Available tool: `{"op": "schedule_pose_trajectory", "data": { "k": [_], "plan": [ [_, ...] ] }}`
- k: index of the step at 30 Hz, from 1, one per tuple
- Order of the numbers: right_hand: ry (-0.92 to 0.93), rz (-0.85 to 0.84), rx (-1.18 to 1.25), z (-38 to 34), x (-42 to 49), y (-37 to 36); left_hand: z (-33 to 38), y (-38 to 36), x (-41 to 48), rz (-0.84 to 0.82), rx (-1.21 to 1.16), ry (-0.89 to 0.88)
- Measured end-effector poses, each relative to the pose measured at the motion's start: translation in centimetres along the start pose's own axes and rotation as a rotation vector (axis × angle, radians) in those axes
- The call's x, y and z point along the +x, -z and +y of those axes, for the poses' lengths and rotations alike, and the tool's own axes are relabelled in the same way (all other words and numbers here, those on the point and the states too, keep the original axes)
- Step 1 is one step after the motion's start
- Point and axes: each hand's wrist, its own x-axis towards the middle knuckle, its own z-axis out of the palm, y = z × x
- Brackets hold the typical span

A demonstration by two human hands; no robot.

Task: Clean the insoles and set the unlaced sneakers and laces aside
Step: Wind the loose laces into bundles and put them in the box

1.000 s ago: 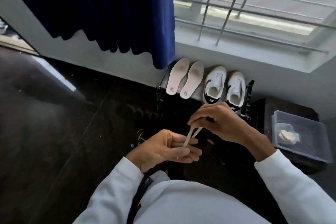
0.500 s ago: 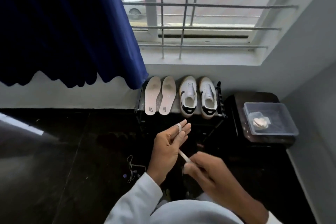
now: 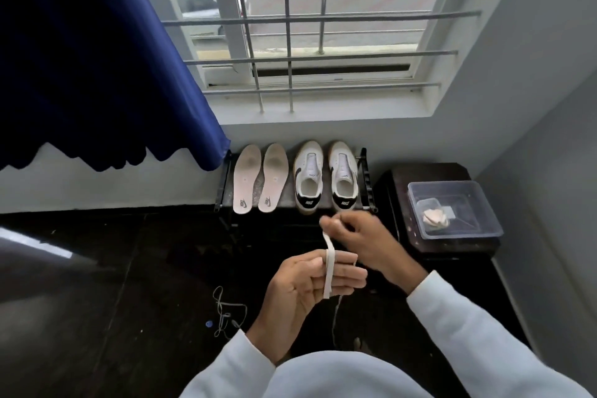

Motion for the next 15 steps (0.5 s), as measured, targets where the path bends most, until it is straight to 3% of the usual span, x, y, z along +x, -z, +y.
{"op": "schedule_pose_trajectory", "data": {
  "k": [5,10,15],
  "plan": [
    [0.024,-0.198,0.033,4.7,-4.5,0.5,-0.4,-3.1,2.4,0.185,-0.084,-0.112],
    [0.117,-0.308,0.116,4.1,-8.4,4.4,-1.7,-6.0,4.9,0.37,-0.036,-0.143],
    [0.293,-0.286,0.006,1.3,-6.6,10.0,-4.0,-9.1,5.7,0.41,0.124,-0.066]
  ]
}}
